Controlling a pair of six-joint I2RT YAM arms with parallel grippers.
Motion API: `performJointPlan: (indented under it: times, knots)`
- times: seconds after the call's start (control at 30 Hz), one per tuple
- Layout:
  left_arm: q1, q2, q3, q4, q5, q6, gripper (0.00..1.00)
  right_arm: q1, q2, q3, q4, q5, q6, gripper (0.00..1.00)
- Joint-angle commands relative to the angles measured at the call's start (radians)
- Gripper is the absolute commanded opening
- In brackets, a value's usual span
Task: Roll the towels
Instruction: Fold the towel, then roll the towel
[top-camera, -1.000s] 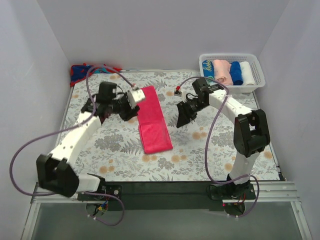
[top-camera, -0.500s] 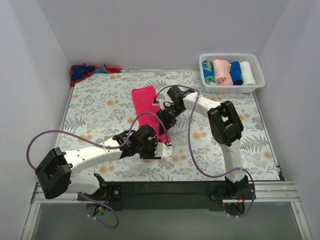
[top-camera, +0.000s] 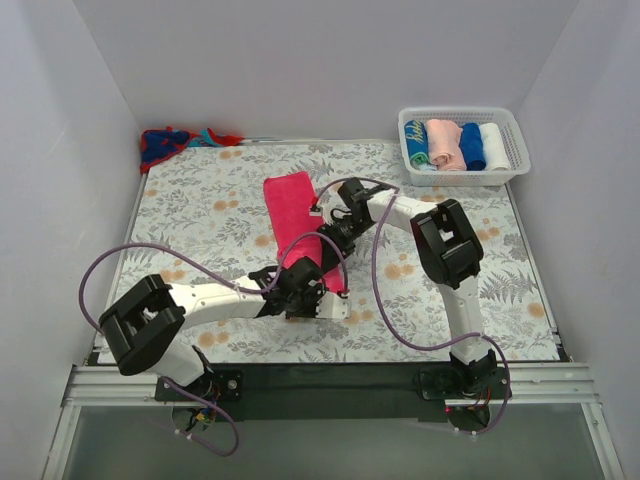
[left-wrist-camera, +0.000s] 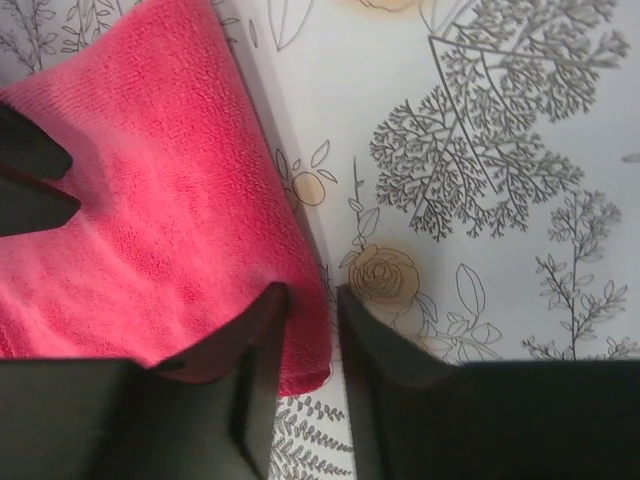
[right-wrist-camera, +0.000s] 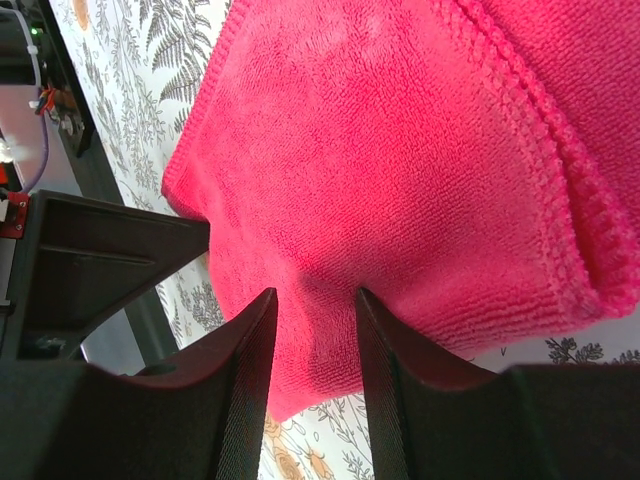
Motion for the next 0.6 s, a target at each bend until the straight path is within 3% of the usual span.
performJointPlan:
  times: [0.0,0.03,0.07,0.1,0.37,0.57]
  knots:
    - [-0.003,0.028,-0.015,0.031,-0.011,0.023,0.21,0.004,-0.003,-0.053,-0.003,0.056,-0.021,0.38]
    - [-0.003,0.029,-0.008,0.008,0.002,0.022,0.15,0.004,-0.002,-0.057,-0.003,0.053,-0.024,0.38]
    - [-0.003,0.028,-0.004,-0.01,0.016,0.02,0.02,0.006,-0.011,-0.063,-0.003,0.051,-0.026,0.38]
    - [-0.003,0.022,0.0,-0.029,0.03,0.017,0.0,0.004,-0.017,-0.073,-0.003,0.051,-0.027,0.38]
    - [-0.003,-0.138,0.052,-0.302,0.373,0.013,0.0,0.013,-0.219,-0.298,0.025,-0.016,-0.034,0.4]
    - [0.007,-0.127,0.117,-0.377,0.475,-0.027,0.0,-0.037,-0.313,-0.242,-0.018,-0.007,-0.053,0.58]
